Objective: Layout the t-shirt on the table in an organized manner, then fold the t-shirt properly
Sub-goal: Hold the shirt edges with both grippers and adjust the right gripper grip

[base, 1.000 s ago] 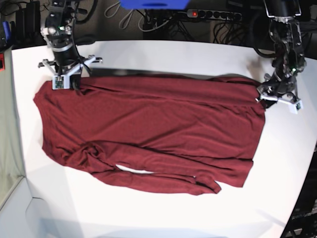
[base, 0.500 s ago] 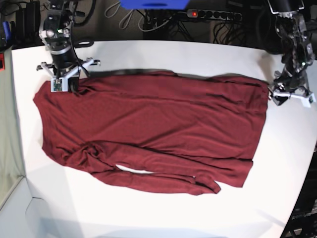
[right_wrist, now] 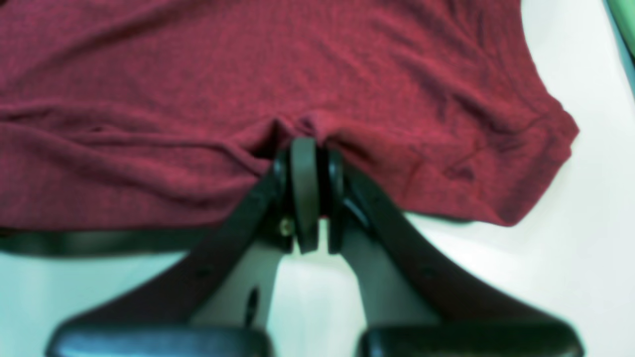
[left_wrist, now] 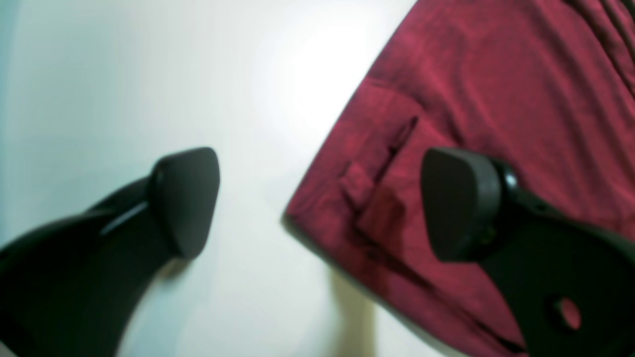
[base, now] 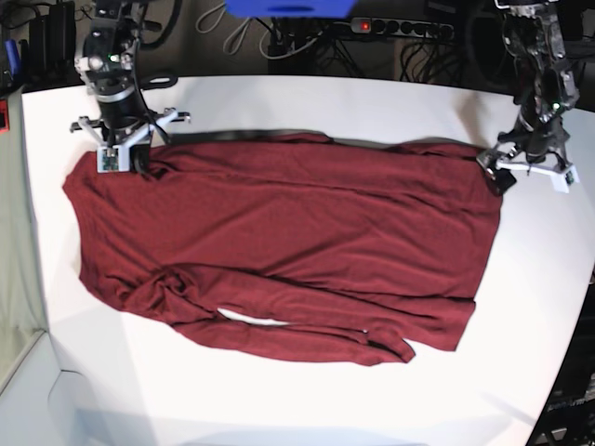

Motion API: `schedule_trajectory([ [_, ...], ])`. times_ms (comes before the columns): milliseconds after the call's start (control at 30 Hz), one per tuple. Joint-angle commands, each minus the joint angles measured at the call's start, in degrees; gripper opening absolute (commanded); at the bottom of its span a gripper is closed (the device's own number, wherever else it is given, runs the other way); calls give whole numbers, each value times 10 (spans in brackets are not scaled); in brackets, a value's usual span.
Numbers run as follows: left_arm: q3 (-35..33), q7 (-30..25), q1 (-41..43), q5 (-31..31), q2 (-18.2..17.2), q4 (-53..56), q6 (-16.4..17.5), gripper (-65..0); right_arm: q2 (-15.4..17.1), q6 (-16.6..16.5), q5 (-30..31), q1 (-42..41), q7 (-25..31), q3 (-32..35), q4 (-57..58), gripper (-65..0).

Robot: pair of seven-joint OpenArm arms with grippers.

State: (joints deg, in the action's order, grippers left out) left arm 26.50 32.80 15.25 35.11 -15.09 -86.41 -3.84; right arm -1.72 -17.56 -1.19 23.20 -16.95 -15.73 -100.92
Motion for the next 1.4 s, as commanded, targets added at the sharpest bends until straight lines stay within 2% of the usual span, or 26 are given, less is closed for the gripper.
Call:
schedule_trajectory([
  [0,-11,-8,-3,2,-8,-4,1,-22,2,1,4,-1,14,-1,-10,-650],
  [167,-64,-10,-3,2,-13,-2,1,-23,2,1,4,-2,14,-1,-10,-650],
  [500,-81,-7,-3,1,-15,19,1,-29,2,1,4,-4,14,-1,-11,-650],
  [567,-85,-7,-3,1,-23,31,1,-94,2,1,4,-4,14,-1,-11,-650],
  [700,-103,-11,-9,1,-33,58,1,-342,2,1,4,-4,14,-1,-11,-650],
  [767,-103,-11,-19,1,-33,65,1,-402,2,1,4,-4,14,-1,-11,-650],
  [1033,-103,-10,-24,2,-34,71,1,-412,3,1,4,-4,14,-1,-11,-650],
  [1200,-102,-10,-24,2,-34,68,1,-422,4,1,4,-5,14,1,-11,-547],
  [1267,-102,-10,-24,2,-34,68,1,-466,4,1,4,-8,14,6,-12,-527],
  [1367,-100,-11,-25,2,-34,68,1,-563,4,1,4,-30,13,7,-10,-538],
])
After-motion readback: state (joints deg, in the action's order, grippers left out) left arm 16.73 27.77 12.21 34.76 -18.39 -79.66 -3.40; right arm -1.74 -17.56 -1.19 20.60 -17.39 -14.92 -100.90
